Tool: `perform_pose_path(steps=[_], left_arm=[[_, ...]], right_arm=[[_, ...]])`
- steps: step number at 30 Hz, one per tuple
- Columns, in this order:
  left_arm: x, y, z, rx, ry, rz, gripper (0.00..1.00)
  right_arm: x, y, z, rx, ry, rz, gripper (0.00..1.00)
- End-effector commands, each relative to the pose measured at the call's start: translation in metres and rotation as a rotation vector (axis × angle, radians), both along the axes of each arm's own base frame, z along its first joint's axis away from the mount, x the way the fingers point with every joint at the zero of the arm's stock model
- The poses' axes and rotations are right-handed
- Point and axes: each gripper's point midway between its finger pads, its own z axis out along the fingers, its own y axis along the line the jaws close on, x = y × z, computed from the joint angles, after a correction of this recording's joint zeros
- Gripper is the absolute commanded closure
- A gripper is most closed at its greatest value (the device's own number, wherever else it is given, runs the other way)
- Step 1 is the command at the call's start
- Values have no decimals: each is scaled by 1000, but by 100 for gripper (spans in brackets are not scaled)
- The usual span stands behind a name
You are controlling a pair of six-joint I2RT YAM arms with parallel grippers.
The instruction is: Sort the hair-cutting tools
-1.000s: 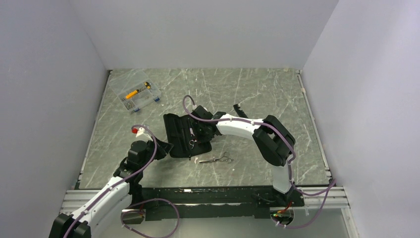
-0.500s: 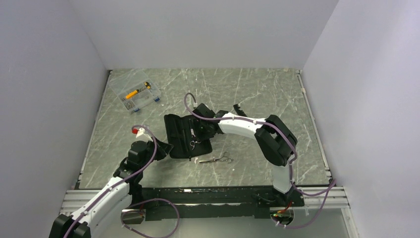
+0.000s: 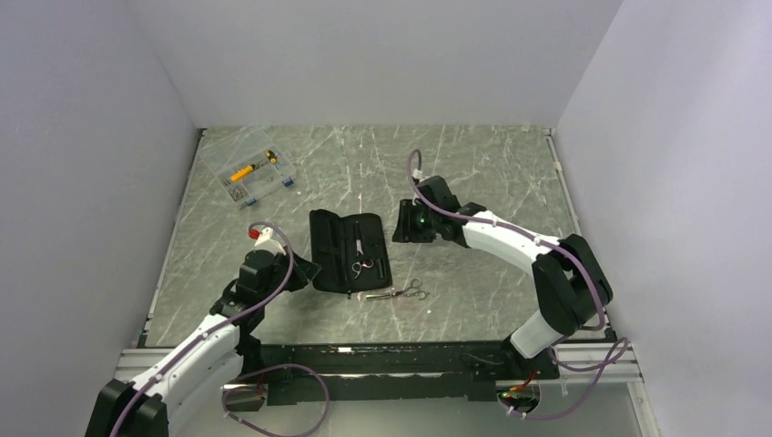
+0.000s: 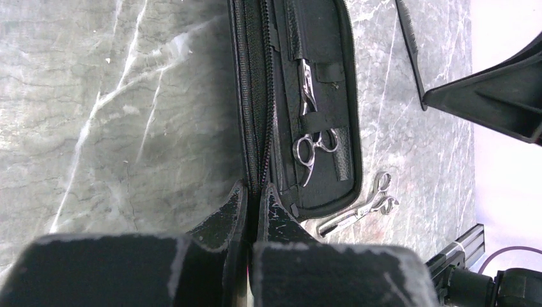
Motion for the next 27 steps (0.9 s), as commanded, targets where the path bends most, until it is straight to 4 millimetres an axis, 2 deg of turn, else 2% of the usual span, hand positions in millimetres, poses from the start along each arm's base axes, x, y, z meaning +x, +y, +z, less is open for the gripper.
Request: perform_pose_path(steps=[1, 4, 8, 13, 16, 20, 23, 27], left_arm=[[9, -14, 19, -19, -38, -62, 100], [16, -19, 18, -26, -26, -66, 100], [24, -24, 15, -30, -7, -68, 100], [27, -25, 14, -42, -10, -60, 100], [24, -23, 9, -34, -1, -54, 100], [19, -19, 1, -23, 23, -47, 100], [17, -19, -2, -21, 34, -49, 100], [17, -20, -4, -26, 38, -53, 100]], right_arm=[[7, 8, -2, 101, -19, -11, 58], [16, -2, -1, 73, -55, -82, 59], [19, -28, -2, -19, -88, -156, 59], [45, -116, -4, -207, -147, -468, 58], [58, -150, -5, -267, -159, -555, 58], [66, -165, -21, -325, -111, -564, 54], [69, -167, -39, -336, -71, -542, 49], [74, -166, -47, -309, -71, -531, 44]])
